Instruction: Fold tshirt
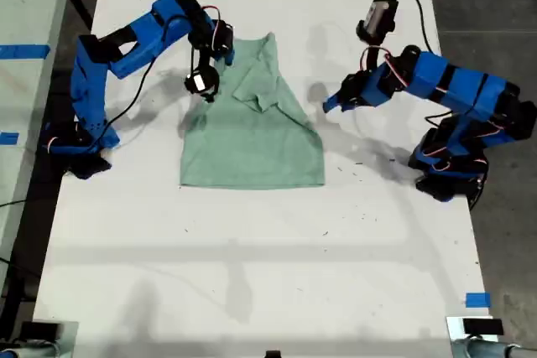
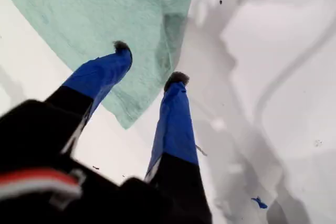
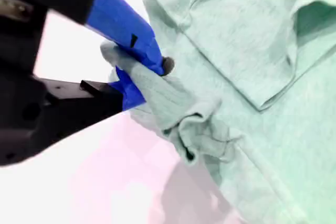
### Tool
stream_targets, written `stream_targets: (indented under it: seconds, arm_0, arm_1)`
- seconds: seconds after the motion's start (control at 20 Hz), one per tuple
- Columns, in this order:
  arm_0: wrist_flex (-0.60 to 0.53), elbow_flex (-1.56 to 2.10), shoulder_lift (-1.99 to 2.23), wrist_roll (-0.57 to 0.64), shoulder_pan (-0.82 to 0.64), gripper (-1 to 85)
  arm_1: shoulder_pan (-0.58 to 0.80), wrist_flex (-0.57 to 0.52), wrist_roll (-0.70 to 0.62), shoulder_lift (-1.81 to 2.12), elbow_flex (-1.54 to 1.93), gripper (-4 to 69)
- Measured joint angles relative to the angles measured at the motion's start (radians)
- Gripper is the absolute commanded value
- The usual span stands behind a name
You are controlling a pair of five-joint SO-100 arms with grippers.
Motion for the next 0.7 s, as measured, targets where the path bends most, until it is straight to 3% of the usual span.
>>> stream_targets:
  seconds: [0.1,0.15,0.2,0.25,0.45,0.7]
  arm_0:
    - [-0.051,-0.003,-0.043,0.0,0.029,0.4]
    - [-0.075,-0.003,-0.066,0.002,0.035,6.5]
    - [-0.107,-0.003,-0.091,0.002,0.041,21.1]
    - [-0.135,-0.003,-0.115,0.003,0.046,29.2]
    - [-0.152,-0.003,-0.176,0.029,0.048,32.7]
    - [0.06,0.017,-0.049,0.012,0.043,29.7]
  arm_1:
    - [0.0,0.0,0.0,0.003,0.002,14.7]
    - [0.0,0.0,0.002,0.008,0.009,14.7]
    - [0.0,0.0,0.006,0.009,0.009,14.7]
    - [-0.002,0.0,0.009,0.012,0.014,14.7]
    - [-0.011,0.0,0.018,0.043,0.048,14.7]
    - [-0.014,0.0,0.025,0.074,0.069,14.6]
